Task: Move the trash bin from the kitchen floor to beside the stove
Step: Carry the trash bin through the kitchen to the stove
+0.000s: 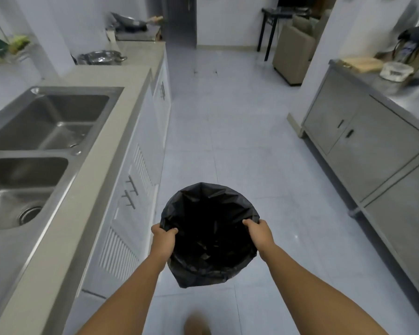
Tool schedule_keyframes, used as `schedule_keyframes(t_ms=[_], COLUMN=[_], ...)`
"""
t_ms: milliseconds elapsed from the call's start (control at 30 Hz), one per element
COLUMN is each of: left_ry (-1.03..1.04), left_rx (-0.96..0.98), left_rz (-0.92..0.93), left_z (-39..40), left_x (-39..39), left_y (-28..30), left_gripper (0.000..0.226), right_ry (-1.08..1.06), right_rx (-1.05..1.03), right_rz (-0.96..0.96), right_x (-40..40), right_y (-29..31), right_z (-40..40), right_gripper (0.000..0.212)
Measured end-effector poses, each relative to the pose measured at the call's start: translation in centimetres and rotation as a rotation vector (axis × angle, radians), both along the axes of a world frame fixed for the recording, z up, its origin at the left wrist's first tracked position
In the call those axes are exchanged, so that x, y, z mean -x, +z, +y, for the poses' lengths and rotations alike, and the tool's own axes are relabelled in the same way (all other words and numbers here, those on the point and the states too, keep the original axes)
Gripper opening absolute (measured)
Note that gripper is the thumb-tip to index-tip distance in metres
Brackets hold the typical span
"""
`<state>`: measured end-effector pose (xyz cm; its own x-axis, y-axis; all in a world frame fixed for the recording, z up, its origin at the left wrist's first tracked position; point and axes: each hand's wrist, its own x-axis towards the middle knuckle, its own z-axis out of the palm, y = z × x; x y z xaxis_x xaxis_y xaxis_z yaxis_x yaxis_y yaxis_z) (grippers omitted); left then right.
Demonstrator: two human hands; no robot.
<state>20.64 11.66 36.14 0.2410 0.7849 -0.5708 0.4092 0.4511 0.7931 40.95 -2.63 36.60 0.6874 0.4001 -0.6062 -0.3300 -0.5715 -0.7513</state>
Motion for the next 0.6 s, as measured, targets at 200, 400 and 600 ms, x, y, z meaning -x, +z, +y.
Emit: schedule_keyframes(t_ms=[200,400,600], left_ry=[0.059,0.036,-0.006], left_rx=[0.08,0.073,0.041], left_rz=[-0.064,-0.09,-0.106], left_z=[9.6,18.0,26.1], left_x=[-6.6,-12.2,-19.5], left_y=[0.5,0.9,1.6], left_gripper=[0.047,0.047,0.049], right_ry=[-0.024,-0.016,-0.016], right_rx=[0.01,0.005,-0.032], right_rz=[-0.024,-0.022,-0.009], right_x=[-6.0,-12.0,-19.5], right_y=[1.0,1.6,1.9], right_z=[9.0,17.3,25.5], right_gripper=[0.045,0.052,0.051])
